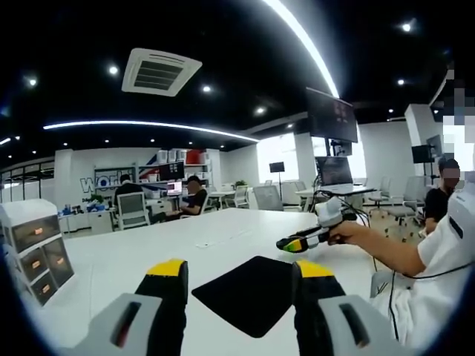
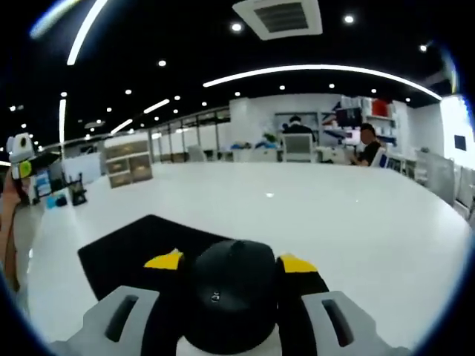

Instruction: Arrange the mouse and mouse pad neatly on the desk surface

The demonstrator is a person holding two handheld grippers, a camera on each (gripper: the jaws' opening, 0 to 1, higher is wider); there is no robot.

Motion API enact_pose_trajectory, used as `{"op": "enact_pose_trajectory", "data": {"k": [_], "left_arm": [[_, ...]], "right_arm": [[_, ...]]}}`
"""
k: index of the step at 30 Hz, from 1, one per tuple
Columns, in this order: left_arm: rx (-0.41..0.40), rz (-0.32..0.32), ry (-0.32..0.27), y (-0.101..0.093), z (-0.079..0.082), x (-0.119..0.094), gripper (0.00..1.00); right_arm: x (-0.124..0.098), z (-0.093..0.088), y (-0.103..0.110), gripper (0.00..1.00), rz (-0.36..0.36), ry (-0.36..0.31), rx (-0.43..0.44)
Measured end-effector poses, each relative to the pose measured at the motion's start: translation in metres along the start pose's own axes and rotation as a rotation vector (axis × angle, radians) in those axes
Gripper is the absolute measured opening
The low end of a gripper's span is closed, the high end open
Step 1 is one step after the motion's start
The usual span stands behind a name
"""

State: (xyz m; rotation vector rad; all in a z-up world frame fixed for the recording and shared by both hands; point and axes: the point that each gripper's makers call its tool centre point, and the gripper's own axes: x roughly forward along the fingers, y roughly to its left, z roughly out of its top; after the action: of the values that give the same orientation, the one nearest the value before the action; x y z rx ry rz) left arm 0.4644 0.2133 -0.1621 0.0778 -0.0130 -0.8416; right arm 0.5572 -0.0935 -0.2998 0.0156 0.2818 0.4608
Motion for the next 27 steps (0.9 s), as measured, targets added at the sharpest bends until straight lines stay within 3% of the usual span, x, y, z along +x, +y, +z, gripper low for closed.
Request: {"op": "enact_pose_trajectory", "data": {"k": [10, 27], "left_arm": [[0.002, -0.005, 0.005, -0.001, -0.001, 0.002, 0.57], [0.004, -0.004, -0.009, 0.001, 0.003, -0.002, 0.57]], "right_arm": [[0.023, -0.008, 0.036, 0.46, 0.071, 0.029, -0.008], [0.062, -0.004, 0.096, 0.46, 0.161, 0.053, -0.032]]}}
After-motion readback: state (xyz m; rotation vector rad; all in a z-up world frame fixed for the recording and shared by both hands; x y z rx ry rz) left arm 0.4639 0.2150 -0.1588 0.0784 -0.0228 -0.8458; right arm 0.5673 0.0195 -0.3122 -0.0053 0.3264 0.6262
